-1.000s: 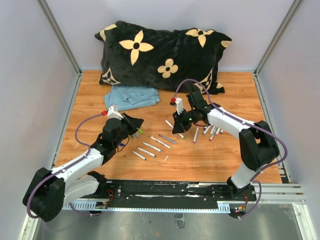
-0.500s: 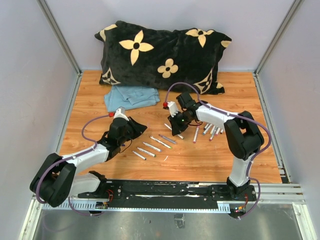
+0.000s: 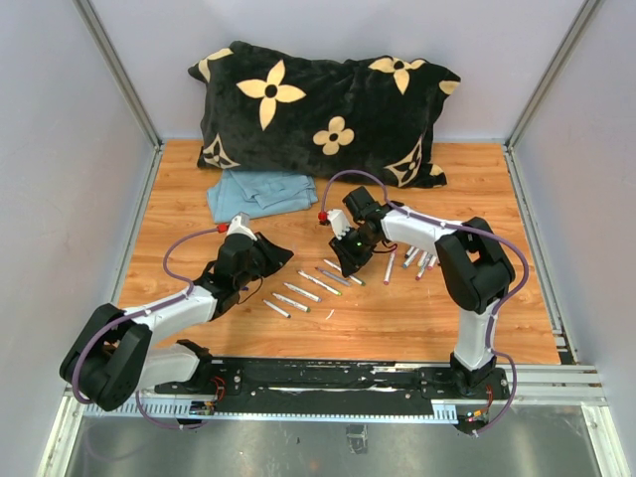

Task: Open the pen caps
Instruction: Place the pen at the center of the board, then place the pen cap at the center of the board, then pick up the pen from the center of the board.

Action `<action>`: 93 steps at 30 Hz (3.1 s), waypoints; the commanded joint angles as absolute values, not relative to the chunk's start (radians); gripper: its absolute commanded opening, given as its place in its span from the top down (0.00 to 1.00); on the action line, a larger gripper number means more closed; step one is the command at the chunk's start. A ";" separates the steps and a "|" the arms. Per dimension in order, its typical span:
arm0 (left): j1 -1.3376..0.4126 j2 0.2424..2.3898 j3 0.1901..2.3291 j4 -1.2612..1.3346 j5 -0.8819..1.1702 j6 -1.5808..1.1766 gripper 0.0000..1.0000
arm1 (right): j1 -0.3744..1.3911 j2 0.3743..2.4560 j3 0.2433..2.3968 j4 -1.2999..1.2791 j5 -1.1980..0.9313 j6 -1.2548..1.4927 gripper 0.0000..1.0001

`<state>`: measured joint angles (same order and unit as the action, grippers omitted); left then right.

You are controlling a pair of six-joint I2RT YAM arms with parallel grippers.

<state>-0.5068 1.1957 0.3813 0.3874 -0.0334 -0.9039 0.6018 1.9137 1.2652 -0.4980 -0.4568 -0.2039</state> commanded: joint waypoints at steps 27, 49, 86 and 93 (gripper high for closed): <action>-0.603 1.488 0.732 0.131 -0.204 -0.996 0.99 | 0.442 1.533 1.254 -0.619 -0.675 -0.369 0.60; -0.607 1.799 1.005 -0.075 -0.262 -0.975 0.81 | 0.289 1.454 1.229 -0.604 -0.789 -0.336 0.58; -0.606 1.147 0.540 0.443 -0.025 -0.743 0.26 | 0.206 1.326 1.191 -0.557 -0.857 -0.305 0.57; -0.601 0.987 0.367 0.661 0.061 -0.758 0.01 | 0.196 1.230 1.178 -0.557 -0.799 -0.323 0.54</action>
<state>-0.6037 1.0645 0.4511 0.4492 -0.0139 -0.7662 0.2100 1.3033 1.1942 -0.5720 -0.8276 -0.3141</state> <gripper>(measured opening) 0.975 0.451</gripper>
